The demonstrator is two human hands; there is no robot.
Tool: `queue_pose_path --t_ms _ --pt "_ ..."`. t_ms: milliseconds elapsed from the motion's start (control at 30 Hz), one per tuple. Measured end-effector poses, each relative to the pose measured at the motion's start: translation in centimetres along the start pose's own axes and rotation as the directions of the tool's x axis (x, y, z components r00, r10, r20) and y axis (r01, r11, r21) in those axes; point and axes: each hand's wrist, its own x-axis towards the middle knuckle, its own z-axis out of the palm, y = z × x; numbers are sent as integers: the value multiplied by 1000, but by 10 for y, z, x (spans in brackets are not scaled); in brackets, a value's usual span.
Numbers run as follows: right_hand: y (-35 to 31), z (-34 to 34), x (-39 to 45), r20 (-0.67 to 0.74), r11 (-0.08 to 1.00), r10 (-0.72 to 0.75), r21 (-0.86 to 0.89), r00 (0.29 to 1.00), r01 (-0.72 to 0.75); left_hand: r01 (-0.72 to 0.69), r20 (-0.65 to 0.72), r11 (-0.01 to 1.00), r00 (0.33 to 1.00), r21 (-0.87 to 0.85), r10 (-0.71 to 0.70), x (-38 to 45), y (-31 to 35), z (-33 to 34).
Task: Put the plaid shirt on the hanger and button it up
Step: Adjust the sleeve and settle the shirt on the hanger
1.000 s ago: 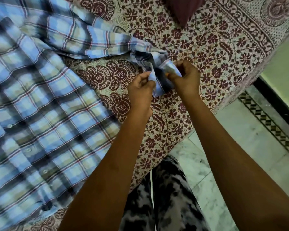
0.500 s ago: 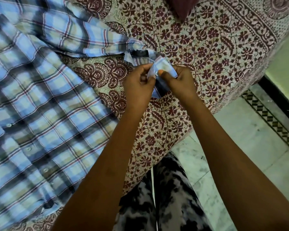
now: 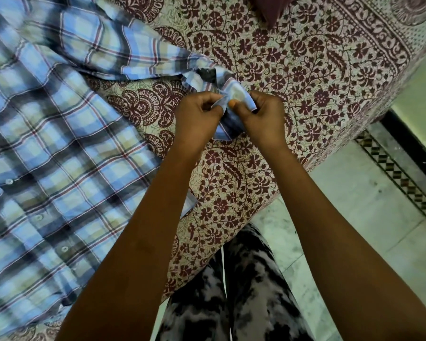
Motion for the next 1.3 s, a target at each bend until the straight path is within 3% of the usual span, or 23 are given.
queue_pose_path --t_ms 100,200,267,433,500,667,867,1067,1300 --pt "0 4 1 -58 1000 8 -27 998 -10 46 35 999 998 -15 -46 0 5 -1" --pt "2 6 1 -80 1000 9 -9 997 -10 132 102 980 988 -148 -118 2 6 -5" --pt "3 8 1 -71 1000 13 -11 997 -14 105 100 983 991 -152 -90 4 2 -6" --pt "2 11 -5 -98 999 -39 -35 994 35 -85 -9 986 996 146 87 9 -7 2" --pt "-2 12 -5 -131 998 -22 56 991 29 -172 -28 949 982 264 186 8 -5 6" --pt "-12 11 -1 -51 981 54 188 997 -43 -227 -144 897 943 380 299 10 -13 7" --pt "-9 9 1 -26 981 79 181 997 -73 -223 -117 920 955 323 273 8 -15 9" --pt "-3 10 -1 -5 971 65 232 998 -62 -77 -117 996 990 48 82 14 -14 5" --pt "-6 10 0 43 903 181 388 982 -184 -230 -108 926 956 300 273 16 -11 7"
